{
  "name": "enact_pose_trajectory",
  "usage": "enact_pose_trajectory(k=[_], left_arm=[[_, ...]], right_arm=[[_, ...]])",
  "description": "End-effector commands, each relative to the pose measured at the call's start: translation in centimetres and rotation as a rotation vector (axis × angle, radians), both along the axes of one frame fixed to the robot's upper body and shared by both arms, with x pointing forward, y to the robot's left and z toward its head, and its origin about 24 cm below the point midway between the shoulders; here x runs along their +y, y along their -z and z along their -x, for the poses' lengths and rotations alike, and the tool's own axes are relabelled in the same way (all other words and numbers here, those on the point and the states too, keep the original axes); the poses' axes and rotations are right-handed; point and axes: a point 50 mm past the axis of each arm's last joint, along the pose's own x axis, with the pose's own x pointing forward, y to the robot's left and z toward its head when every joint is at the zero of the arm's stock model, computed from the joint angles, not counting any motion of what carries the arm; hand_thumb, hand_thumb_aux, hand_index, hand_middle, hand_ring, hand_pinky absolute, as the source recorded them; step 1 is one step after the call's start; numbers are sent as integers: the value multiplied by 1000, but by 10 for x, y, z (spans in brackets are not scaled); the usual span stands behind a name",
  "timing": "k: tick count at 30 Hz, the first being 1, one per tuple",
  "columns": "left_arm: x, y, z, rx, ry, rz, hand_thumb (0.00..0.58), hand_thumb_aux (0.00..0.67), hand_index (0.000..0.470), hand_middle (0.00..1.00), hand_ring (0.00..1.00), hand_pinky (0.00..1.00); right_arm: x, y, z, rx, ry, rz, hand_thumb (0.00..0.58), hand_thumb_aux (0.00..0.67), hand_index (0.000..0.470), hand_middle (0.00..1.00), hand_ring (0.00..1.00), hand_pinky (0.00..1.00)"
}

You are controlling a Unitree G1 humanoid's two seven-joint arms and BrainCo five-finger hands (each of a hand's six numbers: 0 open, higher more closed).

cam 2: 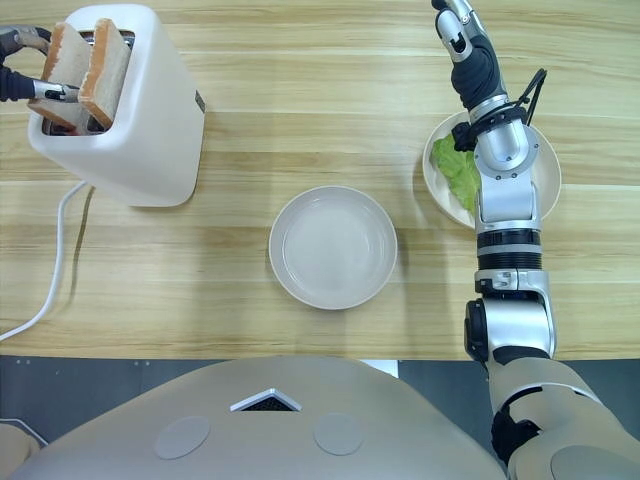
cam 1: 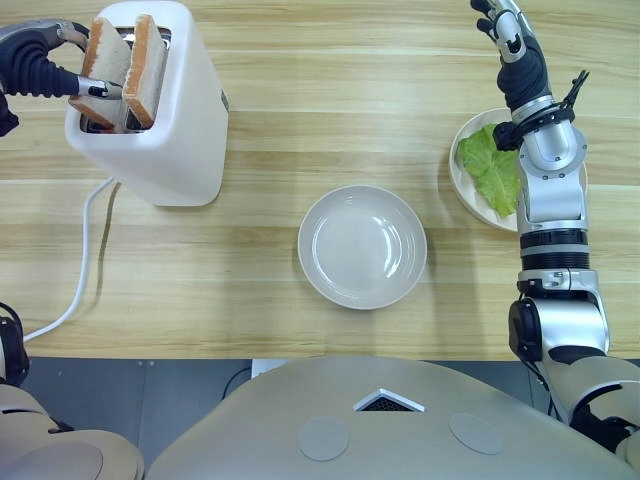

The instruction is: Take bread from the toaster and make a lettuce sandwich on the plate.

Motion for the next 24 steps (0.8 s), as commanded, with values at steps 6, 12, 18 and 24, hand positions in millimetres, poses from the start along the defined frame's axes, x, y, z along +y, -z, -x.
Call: enact_pose_trajectory(k=[6, 12, 18, 24], left_arm=[[-15, 7, -13, -9, 47, -21, 580, 670, 470, 0, 0, 0], [-17, -20, -15, -109, 54, -45, 580, 670, 470, 0, 0, 0], [-16, -54, -10, -191, 52, -111, 580, 670, 470, 0, 0, 0], [-22, -55, -11, -147, 78, -182, 580, 670, 470, 0, 0, 0]], right_arm=[[-3, 4, 1, 23, 13, 28, 0, 0, 0, 0, 0, 0], [-5, 6, 0, 30, 21, 38, 0, 0, 0, 0, 0, 0], [-7, 9, 0, 39, 34, 42, 0, 0, 0, 0, 0, 0], [-10, 10, 1, 44, 41, 46, 0, 0, 0, 0, 0, 0]])
